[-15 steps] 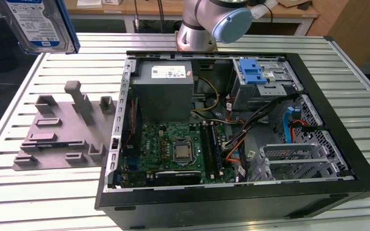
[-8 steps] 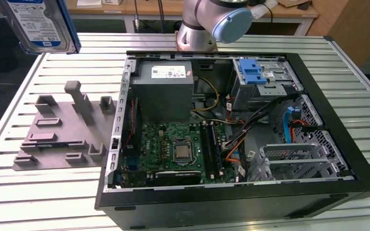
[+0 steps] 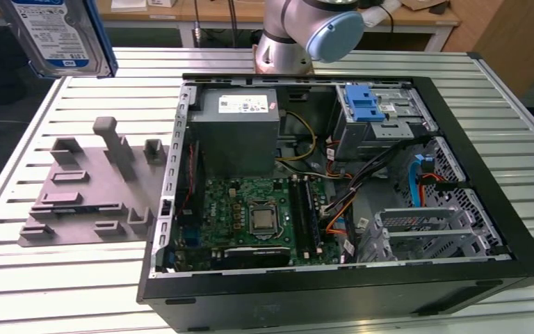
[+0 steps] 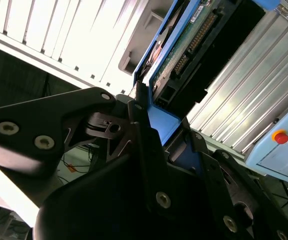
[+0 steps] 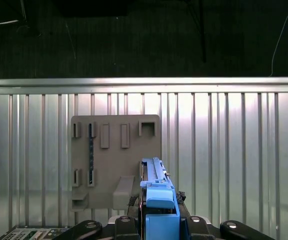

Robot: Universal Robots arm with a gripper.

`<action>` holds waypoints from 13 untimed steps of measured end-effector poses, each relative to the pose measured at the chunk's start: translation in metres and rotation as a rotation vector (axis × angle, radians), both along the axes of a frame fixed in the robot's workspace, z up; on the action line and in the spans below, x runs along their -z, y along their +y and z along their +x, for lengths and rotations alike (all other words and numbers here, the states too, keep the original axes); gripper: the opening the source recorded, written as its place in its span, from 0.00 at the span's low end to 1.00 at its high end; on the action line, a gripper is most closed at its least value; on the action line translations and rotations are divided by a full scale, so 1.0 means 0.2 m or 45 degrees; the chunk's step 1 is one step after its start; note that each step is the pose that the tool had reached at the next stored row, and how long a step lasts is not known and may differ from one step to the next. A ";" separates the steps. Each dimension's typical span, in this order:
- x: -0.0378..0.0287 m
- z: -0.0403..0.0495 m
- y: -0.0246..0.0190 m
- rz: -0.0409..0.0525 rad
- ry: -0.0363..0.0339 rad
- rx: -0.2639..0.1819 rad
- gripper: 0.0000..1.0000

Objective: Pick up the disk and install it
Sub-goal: 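Pick up the disk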

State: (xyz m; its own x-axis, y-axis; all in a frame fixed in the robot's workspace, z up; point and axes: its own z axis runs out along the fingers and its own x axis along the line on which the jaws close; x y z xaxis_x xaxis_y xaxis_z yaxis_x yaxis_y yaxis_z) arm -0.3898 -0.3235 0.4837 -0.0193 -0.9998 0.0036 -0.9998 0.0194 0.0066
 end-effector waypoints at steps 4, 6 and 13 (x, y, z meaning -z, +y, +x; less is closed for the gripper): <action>0.000 0.004 0.000 0.000 0.0000 0.000 0.36; 0.000 0.007 0.000 0.000 -0.0001 0.000 0.36; 0.000 0.023 0.000 0.000 -0.0001 0.000 0.36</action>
State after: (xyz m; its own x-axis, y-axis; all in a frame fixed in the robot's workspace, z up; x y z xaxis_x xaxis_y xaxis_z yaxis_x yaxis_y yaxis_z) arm -0.3852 -0.3235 0.4837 -0.0192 -0.9998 0.0036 -0.9998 0.0193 0.0065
